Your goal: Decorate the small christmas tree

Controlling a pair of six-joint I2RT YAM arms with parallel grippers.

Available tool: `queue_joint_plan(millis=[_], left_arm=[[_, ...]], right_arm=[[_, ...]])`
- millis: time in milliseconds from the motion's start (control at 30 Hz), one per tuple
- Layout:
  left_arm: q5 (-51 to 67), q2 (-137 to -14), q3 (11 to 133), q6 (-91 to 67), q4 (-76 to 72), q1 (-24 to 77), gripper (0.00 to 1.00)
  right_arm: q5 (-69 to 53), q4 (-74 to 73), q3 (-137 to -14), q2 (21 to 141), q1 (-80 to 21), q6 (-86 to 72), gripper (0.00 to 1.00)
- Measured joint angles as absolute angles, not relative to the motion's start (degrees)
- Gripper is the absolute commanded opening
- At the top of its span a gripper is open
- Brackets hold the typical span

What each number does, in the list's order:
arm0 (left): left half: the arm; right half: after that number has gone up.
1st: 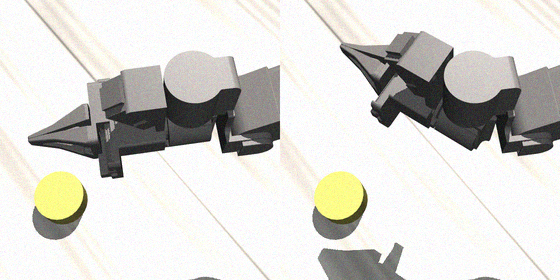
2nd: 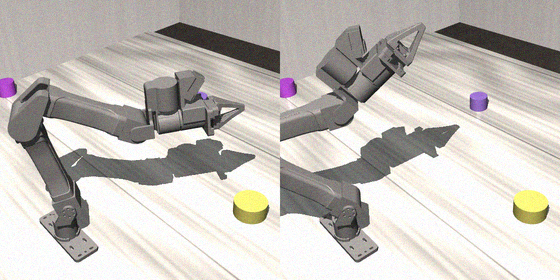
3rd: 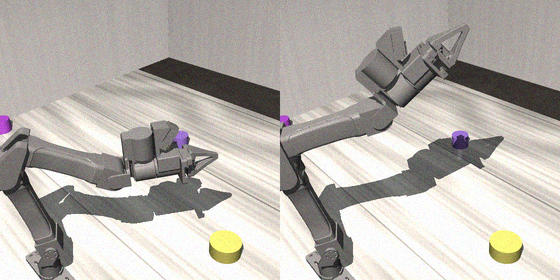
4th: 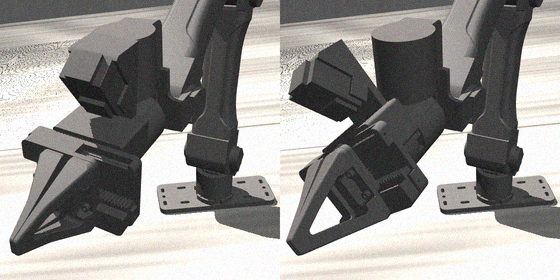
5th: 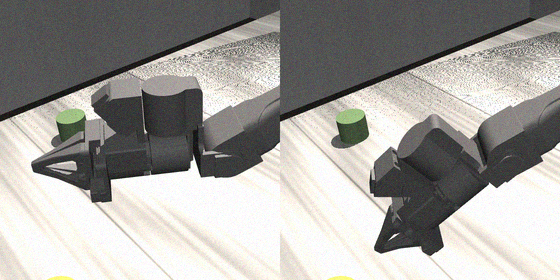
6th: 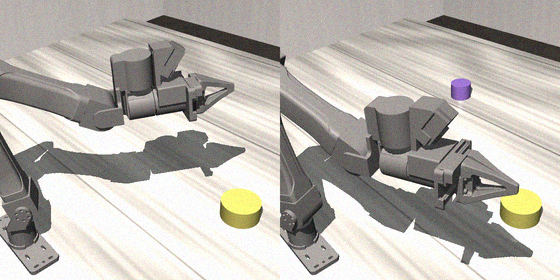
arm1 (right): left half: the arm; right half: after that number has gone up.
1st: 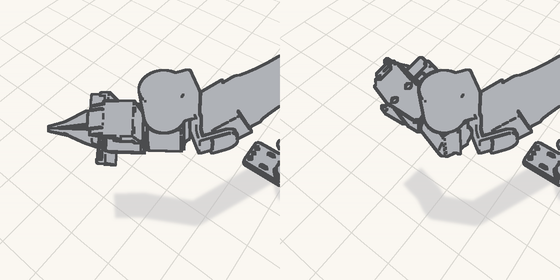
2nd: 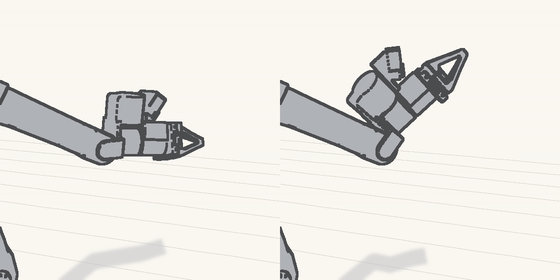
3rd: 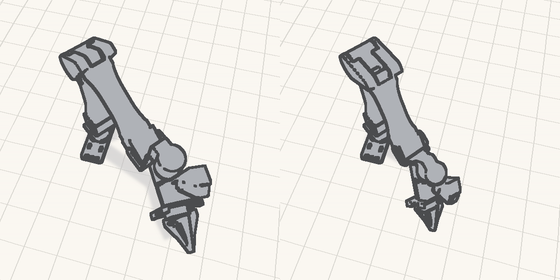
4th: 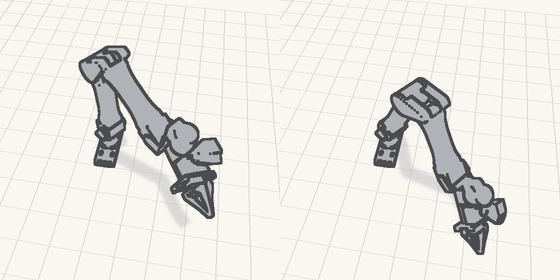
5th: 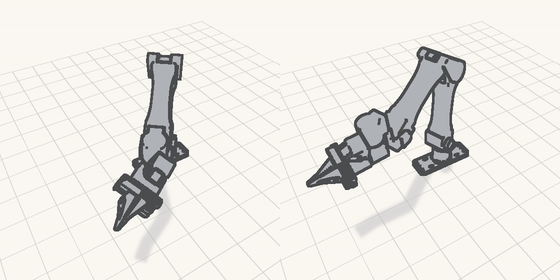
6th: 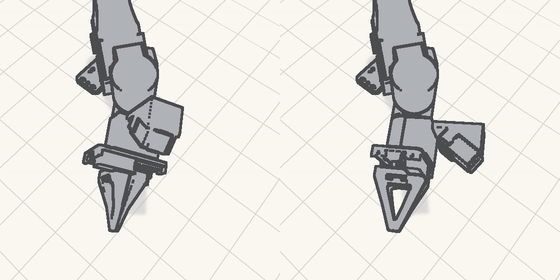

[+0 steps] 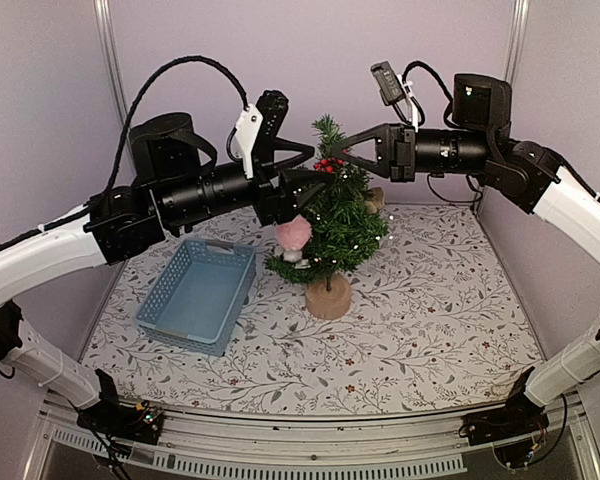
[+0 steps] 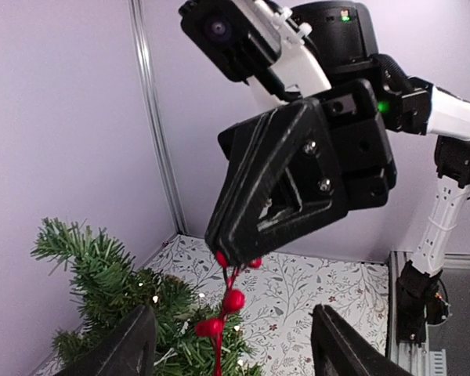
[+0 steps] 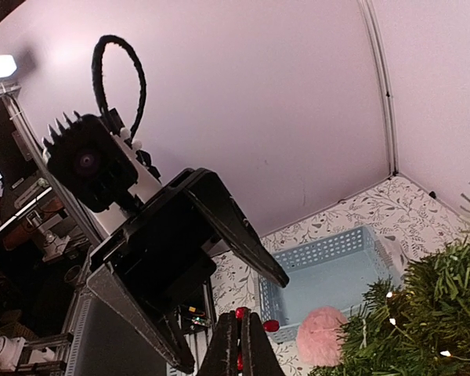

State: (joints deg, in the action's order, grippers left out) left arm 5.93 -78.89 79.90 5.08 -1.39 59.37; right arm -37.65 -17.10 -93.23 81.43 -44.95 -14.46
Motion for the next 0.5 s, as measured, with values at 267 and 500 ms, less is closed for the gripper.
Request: queue_joint_plan(millis=[267, 500], left_arm=[[3.7, -71.9, 74.7, -3.0, -1.8, 52.6, 1.00], [2.3, -70.2, 73.3, -7.2, -2.4, 49.0, 0.99]], right_arm=[[-28.4, -16.8, -97.7, 80.5, -42.9, -12.2, 0.00], [-17.8, -18.1, -102.8, 80.5, -41.5, -9.3, 0.00]])
